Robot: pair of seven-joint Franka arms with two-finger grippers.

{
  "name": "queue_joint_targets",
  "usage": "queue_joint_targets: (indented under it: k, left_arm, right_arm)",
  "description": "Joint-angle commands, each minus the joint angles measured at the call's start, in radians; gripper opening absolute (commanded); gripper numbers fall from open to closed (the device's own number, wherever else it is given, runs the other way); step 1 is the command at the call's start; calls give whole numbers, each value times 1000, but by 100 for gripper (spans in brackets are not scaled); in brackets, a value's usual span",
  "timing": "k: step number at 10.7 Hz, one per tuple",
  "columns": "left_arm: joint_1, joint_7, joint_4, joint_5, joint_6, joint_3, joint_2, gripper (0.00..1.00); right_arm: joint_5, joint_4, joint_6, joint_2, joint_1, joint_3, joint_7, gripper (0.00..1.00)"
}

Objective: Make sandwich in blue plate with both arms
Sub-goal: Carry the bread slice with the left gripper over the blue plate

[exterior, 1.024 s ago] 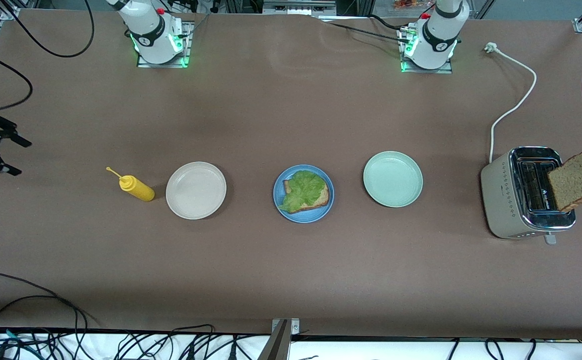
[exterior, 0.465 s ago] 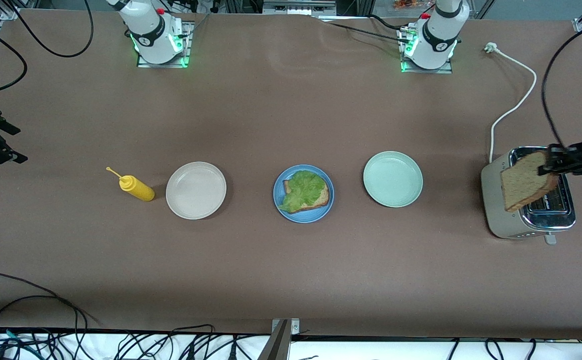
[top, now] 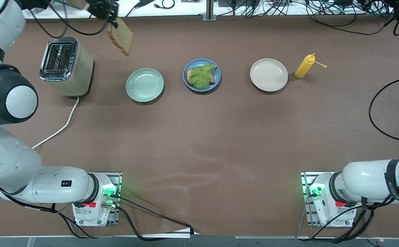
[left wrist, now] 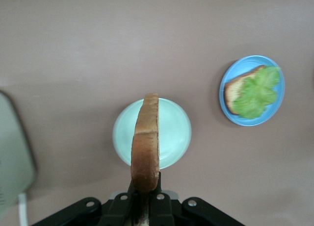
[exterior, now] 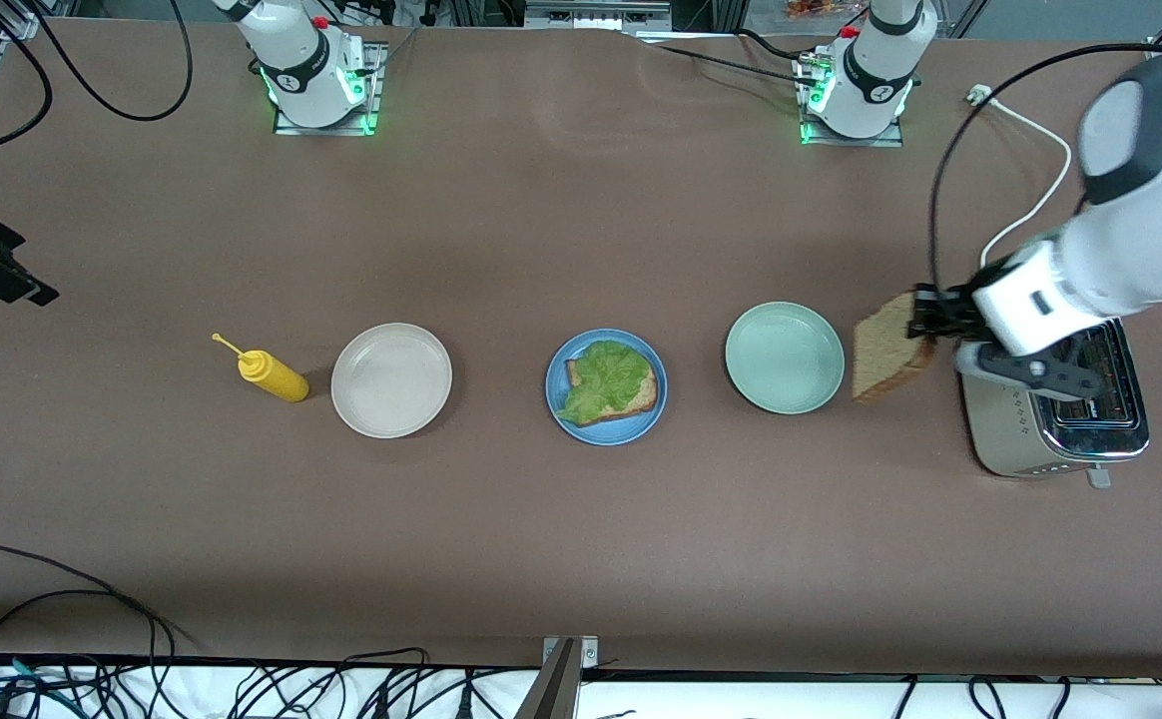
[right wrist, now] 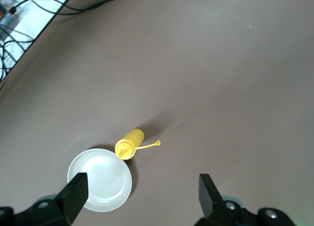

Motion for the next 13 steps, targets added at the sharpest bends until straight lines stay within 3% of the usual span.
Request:
queue_joint_targets:
  k: [1, 4, 8, 10, 13]
  left_arm:
    - [-1, -185, 2, -11, 51, -131, 40, 0]
    - [-8, -302, -13, -6, 123, -234, 109, 0]
    - [-24, -333, -68, -6, 292, -312, 208, 0]
    - [-34, -339, -71, -6, 363, -352, 260, 0]
    - [-54, -376, -67, -15, 476, -392, 338, 0]
  right_arm:
    - [-40, 5, -68, -38, -28, 63, -114, 100]
    - [-104, 14, -119, -35, -24, 103, -167, 100]
    - [-100, 53, -209, -35, 14, 94, -329, 100]
    - [-88, 99, -284, -31, 43, 45, -418, 100]
    - [-49, 113, -285, -25, 72, -53, -509, 100]
